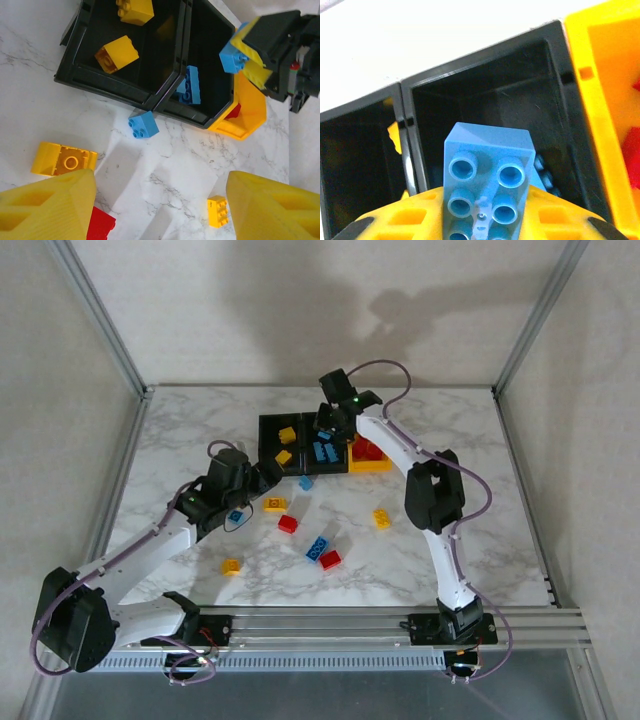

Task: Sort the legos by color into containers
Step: Place the lego in the container.

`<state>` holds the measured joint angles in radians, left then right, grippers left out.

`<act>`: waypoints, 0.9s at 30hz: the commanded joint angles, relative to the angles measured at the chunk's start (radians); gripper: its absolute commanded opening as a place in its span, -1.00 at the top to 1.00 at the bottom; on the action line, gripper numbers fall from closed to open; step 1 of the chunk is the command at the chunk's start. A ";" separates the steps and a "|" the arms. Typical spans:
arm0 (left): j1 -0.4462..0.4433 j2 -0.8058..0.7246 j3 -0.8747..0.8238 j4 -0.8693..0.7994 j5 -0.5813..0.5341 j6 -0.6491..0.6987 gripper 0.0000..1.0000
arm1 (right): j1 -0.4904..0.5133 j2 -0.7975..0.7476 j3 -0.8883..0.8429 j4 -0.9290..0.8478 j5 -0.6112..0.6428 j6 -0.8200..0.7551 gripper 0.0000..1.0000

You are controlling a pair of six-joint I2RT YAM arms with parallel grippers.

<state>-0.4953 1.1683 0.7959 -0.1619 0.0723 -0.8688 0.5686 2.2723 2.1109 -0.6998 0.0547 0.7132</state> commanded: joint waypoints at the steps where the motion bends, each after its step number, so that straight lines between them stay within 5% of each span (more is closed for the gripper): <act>1: 0.009 0.004 0.003 0.009 0.012 -0.004 -0.39 | 0.004 0.071 0.096 -0.051 -0.008 -0.030 0.36; 27: 0.020 -0.048 -0.023 -0.031 0.002 -0.008 -0.39 | 0.000 0.214 0.176 0.010 -0.024 -0.026 0.27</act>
<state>-0.4870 1.1412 0.7849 -0.1715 0.0780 -0.8688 0.5674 2.4622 2.2589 -0.6922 0.0460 0.6876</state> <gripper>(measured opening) 0.695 0.365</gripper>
